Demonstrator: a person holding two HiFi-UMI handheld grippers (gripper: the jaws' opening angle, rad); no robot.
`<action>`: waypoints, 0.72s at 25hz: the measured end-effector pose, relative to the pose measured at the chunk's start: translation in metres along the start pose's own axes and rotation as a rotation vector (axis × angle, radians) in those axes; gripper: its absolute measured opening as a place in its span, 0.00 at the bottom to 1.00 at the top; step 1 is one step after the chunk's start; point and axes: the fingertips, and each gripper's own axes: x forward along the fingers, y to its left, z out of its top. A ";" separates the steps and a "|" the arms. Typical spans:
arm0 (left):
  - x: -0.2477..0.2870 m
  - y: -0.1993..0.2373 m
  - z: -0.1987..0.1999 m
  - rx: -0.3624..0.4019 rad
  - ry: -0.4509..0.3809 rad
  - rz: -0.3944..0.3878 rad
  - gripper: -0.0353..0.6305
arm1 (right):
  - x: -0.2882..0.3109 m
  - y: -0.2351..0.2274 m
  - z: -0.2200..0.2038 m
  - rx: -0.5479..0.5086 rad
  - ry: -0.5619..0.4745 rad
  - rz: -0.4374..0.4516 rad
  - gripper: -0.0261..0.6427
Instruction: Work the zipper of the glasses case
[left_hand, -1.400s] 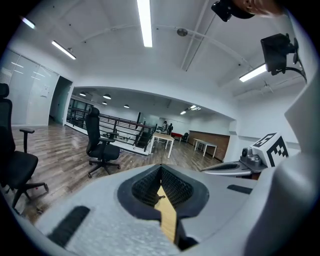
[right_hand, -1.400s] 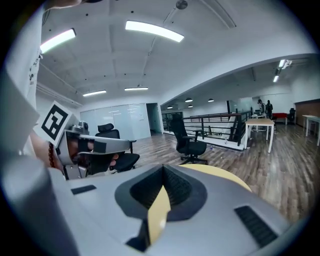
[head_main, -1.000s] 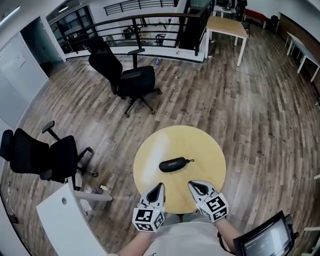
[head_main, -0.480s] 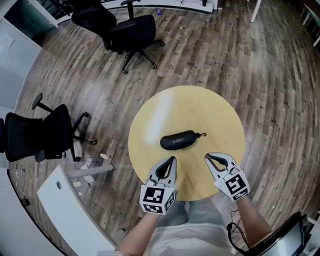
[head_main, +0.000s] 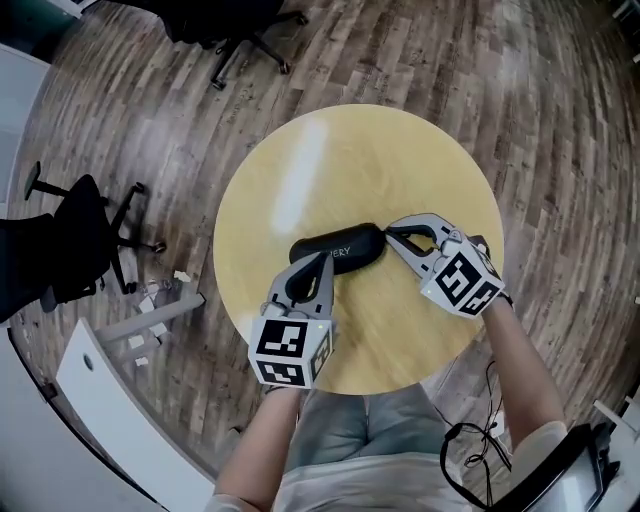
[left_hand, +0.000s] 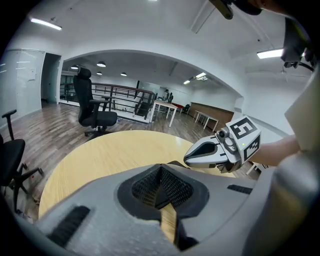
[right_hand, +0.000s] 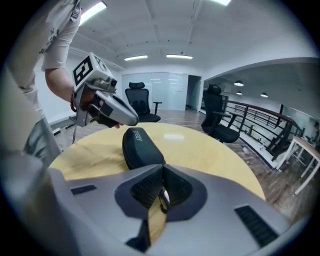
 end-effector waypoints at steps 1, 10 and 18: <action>0.004 0.001 -0.002 0.006 0.023 -0.015 0.06 | 0.005 0.004 -0.002 -0.019 0.019 0.033 0.04; 0.018 0.009 -0.026 0.120 0.180 -0.089 0.06 | 0.021 0.053 0.003 -0.165 0.027 0.146 0.04; 0.026 0.006 -0.020 0.151 0.214 -0.103 0.06 | 0.045 0.029 -0.010 -0.505 0.112 0.383 0.04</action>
